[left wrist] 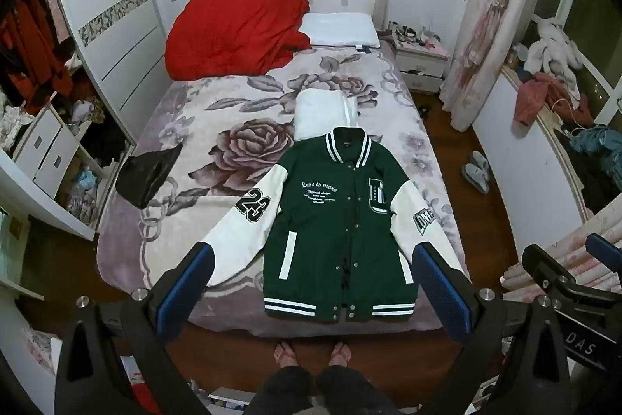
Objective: Fold large clothes
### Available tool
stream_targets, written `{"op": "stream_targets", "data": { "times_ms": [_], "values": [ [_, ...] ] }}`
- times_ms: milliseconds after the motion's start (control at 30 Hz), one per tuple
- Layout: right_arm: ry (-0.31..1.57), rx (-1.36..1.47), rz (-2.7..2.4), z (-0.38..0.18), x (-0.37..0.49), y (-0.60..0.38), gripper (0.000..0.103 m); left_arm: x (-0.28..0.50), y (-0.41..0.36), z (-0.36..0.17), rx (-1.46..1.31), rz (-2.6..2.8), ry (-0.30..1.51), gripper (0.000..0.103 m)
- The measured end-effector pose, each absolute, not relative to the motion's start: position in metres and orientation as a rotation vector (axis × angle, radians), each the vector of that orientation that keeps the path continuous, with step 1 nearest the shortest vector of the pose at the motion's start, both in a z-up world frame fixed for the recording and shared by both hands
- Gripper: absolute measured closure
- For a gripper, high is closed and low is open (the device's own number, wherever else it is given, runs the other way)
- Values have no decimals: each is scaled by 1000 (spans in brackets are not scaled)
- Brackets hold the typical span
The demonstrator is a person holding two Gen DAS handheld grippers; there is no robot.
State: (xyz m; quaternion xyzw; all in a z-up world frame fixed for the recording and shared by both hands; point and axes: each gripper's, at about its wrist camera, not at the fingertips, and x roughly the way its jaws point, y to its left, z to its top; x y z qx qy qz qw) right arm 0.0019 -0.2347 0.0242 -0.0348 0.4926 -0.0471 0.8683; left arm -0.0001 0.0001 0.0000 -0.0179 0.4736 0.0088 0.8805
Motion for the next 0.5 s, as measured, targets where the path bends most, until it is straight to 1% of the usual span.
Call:
{"op": "stream_targets", "data": {
  "times_ms": [167, 267, 500],
  "values": [
    [1030, -81, -105, 24, 2, -234, 0, 1, 0, -1, -35, 26, 991, 0],
    [1033, -81, -104, 24, 2, -234, 0, 7, 6, 10, -38, 28, 991, 0],
    [1030, -85, -99, 33, 8, -233, 0, 4, 9, 7, -48, 20, 983, 0]
  ]
}}
